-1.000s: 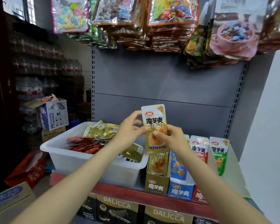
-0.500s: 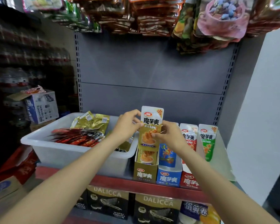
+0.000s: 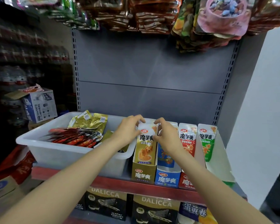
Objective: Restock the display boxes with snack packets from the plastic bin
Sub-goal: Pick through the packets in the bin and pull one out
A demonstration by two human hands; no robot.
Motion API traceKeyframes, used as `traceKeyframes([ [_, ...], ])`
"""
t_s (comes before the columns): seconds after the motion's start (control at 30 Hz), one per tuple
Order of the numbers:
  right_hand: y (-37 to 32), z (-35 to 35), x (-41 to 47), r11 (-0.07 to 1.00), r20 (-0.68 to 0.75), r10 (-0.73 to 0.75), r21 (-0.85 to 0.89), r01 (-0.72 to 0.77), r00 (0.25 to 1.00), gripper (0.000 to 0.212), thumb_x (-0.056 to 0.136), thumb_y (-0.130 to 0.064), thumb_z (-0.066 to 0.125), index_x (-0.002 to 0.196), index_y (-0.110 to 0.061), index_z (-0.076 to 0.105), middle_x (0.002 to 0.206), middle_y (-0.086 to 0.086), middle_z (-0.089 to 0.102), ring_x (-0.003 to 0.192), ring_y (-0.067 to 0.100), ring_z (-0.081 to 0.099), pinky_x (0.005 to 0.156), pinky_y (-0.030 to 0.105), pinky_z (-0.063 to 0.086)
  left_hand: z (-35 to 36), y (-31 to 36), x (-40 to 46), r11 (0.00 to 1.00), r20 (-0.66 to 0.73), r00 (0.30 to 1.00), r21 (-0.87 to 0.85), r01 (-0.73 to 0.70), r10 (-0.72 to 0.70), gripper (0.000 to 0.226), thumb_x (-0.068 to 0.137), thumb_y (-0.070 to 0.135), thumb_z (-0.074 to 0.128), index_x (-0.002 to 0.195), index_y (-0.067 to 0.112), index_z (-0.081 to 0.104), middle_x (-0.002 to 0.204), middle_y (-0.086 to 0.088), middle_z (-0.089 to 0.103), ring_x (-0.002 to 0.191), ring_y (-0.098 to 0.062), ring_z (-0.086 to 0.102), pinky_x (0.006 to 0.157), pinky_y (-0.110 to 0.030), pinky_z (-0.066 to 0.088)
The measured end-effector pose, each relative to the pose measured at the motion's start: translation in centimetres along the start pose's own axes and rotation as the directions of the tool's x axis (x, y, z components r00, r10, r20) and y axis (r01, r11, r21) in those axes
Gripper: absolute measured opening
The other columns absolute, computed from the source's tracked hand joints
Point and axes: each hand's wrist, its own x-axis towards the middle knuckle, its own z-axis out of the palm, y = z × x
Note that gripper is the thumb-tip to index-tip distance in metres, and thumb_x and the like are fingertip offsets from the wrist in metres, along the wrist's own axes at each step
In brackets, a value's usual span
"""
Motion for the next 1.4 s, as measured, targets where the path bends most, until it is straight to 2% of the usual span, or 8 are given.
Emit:
traceKeyframes([
  [0.23,-1.0,0.5,-0.4,0.966,-0.009,-0.081,-0.245,0.076,0.997,0.042,0.088,-0.018,0.062,0.127,-0.020,0.046,0.123,0.004,0.045,0.105,0.020,0.050,0.085,0.030,0.048,-0.8,-0.8,-0.2,0.998,0.020,1.000,0.053,-0.025,0.024,0.025,0.086,0.013,0.064,0.109,0.022,0.059,0.103,0.001,0.056,0.083,-0.015,0.056,0.078,-0.035,0.052],
  [0.6,-9.5,5.4,5.4,0.959,0.250,-0.232,-0.102,0.264,0.940,0.037,0.092,-0.017,0.051,0.129,-0.015,0.047,0.124,0.009,0.049,0.116,0.026,0.047,0.087,0.033,0.041,-8.5,-12.6,-0.1,0.965,-0.110,0.962,0.059,0.257,-0.249,0.023,0.088,0.007,0.057,0.110,0.009,0.061,0.097,-0.005,0.062,0.096,-0.025,0.060,0.080,-0.028,0.043],
  [0.77,-12.3,12.2,10.9,0.999,0.487,-0.051,0.018,0.048,0.872,0.064,0.092,-0.022,0.056,0.146,-0.011,0.023,0.143,0.014,0.040,0.128,0.031,0.042,0.096,0.032,0.039,-9.0,-17.1,2.6,0.931,0.075,0.948,0.227,0.287,-0.311,0.064,0.084,0.024,0.067,0.139,0.009,0.038,0.135,-0.013,0.050,0.120,-0.028,0.051,0.097,-0.031,0.040],
  [0.93,-12.0,17.1,14.2,0.915,0.522,0.237,0.164,-0.369,0.820,0.059,0.092,-0.020,0.056,0.140,-0.007,0.023,0.125,0.012,0.047,0.106,0.024,0.051,0.090,0.035,0.047,-7.9,-18.9,4.3,0.899,0.222,0.893,0.301,0.319,-0.391,0.070,0.076,0.041,0.072,0.135,0.018,0.042,0.134,-0.005,0.050,0.122,-0.024,0.047,0.102,-0.032,0.039],
  [1.07,-11.4,19.3,15.6,0.823,0.437,0.375,0.249,-0.510,0.818,0.049,0.089,-0.011,0.059,0.131,-0.005,0.034,0.118,0.018,0.052,0.106,0.034,0.057,0.075,0.041,0.056,-7.9,-19.3,4.7,0.895,0.197,0.875,0.159,0.417,-0.443,0.052,0.079,0.033,0.072,0.123,0.014,0.052,0.114,-0.001,0.059,0.105,-0.019,0.056,0.087,-0.025,0.043],
  [1.17,-11.0,19.2,15.7,0.838,0.388,0.313,0.317,-0.445,0.867,0.004,0.084,-0.005,0.062,0.083,-0.004,0.058,0.090,0.018,0.062,0.084,0.034,0.064,0.061,0.037,0.055,-8.1,-19.0,4.9,0.887,0.120,0.887,-0.078,0.455,-0.445,0.049,0.079,0.016,0.073,0.124,0.011,0.053,0.092,0.000,0.059,0.089,-0.017,0.056,0.077,-0.023,0.042],
  [1.27,-10.6,18.1,15.4,0.777,0.385,0.288,0.440,-0.449,0.877,0.022,0.083,-0.002,0.063,0.064,-0.011,0.056,0.079,0.018,0.065,0.082,0.038,0.068,0.076,0.050,0.057,-7.9,-18.2,4.6,0.858,0.085,0.885,-0.220,0.464,-0.457,0.057,0.079,0.010,0.073,0.130,0.011,0.046,0.099,-0.005,0.060,0.095,-0.021,0.059,0.085,-0.029,0.046],
  [1.4,-10.7,15.1,14.3,0.802,0.255,0.193,0.515,-0.302,0.948,0.025,0.084,-0.001,0.063,0.065,-0.017,0.062,0.068,0.002,0.062,0.066,0.019,0.059,0.061,0.029,0.051,-8.0,-17.1,4.0,0.773,-0.033,0.873,-0.481,0.413,-0.487,0.044,0.085,0.012,0.067,0.125,0.009,0.047,0.101,-0.007,0.063,0.098,-0.024,0.062,0.086,-0.034,0.049],
])
